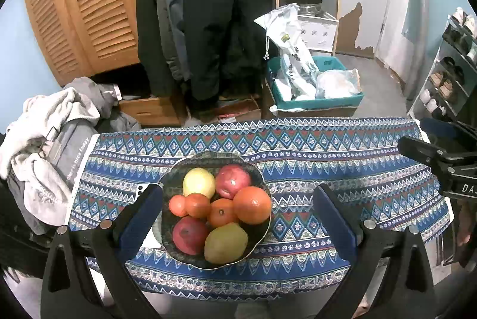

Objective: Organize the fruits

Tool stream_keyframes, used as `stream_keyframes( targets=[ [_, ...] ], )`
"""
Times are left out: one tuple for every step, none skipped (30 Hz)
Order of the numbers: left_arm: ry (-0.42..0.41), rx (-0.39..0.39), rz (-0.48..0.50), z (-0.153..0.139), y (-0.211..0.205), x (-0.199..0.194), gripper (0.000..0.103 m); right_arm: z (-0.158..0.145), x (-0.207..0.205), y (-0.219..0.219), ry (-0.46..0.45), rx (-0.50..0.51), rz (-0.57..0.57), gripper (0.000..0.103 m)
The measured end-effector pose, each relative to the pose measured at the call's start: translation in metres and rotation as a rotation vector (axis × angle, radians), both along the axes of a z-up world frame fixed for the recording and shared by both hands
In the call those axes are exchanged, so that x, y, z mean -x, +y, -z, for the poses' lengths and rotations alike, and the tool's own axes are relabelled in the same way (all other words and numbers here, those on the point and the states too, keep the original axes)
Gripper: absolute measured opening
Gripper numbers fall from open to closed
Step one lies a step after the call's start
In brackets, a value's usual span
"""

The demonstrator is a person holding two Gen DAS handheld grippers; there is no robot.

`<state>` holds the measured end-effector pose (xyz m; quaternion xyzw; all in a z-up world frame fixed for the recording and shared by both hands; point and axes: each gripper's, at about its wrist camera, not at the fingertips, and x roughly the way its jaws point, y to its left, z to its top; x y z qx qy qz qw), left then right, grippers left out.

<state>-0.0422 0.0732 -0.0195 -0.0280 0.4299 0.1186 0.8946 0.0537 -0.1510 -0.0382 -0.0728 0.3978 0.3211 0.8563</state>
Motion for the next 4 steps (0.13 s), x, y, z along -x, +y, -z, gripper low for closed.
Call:
stream_keyframes(
  targets=[
    [0.000,0.001,0.000,-0.0002,0.0002,0.0001,0.101,-0.0001,0.0001,0.0000,-0.001,0.000,0.001,0.088],
    [0.000,0.001,-0.002,-0.0002,0.0004,0.0000,0.101,-0.0002,0.0002,0.0001,0.000,-0.001,0.002,0.088],
    [0.000,0.001,-0.003,-0.0003,0.0005,-0.0003,0.101,-0.0003,0.0000,-0.0002,0.000,-0.001,0.001,0.088],
    [0.002,0.001,-0.004,-0.0003,0.0008,-0.0005,0.101,-0.0002,0.0003,0.0001,-0.001,-0.001,0.001,0.088]
  ],
)
